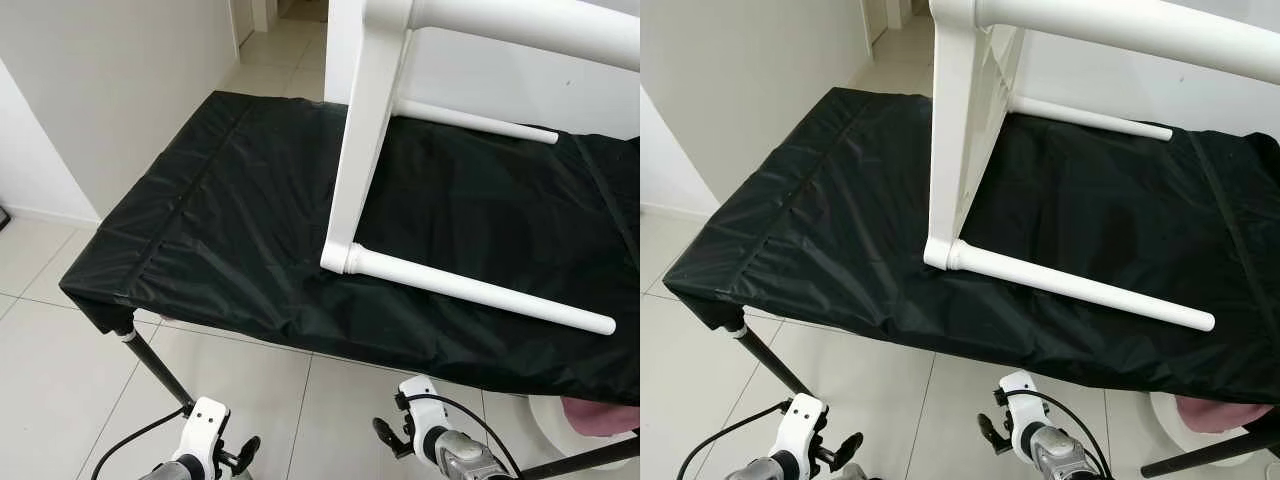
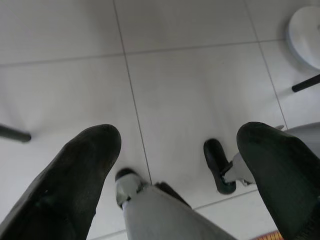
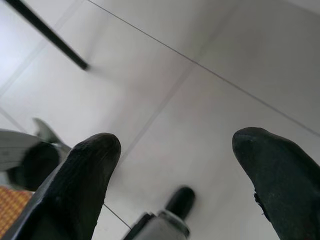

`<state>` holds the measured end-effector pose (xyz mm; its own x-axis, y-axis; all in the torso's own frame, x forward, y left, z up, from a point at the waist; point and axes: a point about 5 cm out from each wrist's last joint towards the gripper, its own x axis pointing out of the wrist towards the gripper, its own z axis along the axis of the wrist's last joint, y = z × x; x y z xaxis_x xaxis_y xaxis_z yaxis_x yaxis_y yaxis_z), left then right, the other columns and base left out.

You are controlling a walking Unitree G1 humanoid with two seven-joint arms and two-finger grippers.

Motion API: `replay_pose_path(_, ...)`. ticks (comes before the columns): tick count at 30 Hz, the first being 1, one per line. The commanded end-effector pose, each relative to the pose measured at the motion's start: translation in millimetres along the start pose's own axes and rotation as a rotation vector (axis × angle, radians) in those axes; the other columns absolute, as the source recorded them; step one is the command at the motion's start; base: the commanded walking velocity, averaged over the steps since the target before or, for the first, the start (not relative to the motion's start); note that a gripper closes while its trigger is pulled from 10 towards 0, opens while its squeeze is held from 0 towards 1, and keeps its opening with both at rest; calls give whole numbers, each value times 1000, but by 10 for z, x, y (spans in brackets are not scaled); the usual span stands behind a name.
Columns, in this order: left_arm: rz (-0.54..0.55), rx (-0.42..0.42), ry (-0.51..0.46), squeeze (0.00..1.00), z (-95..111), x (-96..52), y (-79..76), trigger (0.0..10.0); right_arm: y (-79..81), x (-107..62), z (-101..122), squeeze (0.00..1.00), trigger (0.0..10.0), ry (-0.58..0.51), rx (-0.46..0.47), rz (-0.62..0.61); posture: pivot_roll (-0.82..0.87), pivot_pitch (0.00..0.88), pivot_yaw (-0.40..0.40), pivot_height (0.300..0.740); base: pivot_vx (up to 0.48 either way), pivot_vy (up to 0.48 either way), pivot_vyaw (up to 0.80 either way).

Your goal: Building children table

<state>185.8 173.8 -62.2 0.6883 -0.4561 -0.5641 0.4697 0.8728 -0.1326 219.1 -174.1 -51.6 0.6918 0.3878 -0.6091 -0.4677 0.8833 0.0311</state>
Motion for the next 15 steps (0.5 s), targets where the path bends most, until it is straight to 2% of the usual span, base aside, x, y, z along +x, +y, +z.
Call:
replay_pose_path(1,-89,44,-22,0,27,-40,2,10000,0,-25,13,0,10000,-24,-20,56,-42,48,38,740,0,0,0)
replay_pose_path(5,-115,67,-40,0,63,-43,5,10000,-2,-27,53,0,10000,-46,-26,97,-44,53,40,740,0,0,0)
replay_pose_path(8,-180,93,-74,0,114,-63,-6,10000,17,-37,114,0,10000,-81,-35,196,-49,62,40,740,0,0,0)
replay_pose_path(9,-180,93,-74,0,114,-63,-6,10000,17,-37,114,0,10000,-81,-35,196,-49,62,40,740,0,0,0)
replay_pose_path(10,-231,117,-92,0,140,-84,-22,10000,32,-51,148,0,10000,-99,-51,268,-51,75,39,740,0,0,0)
replay_pose_path(11,-231,117,-92,0,140,-84,-22,10000,32,-51,148,0,10000,-99,-51,268,-51,75,39,740,0,0,0)
replay_pose_path(15,-376,210,-153,0,252,-182,-61,10000,61,-140,236,0,10000,-142,-123,491,-47,91,36,740,0,0,0)
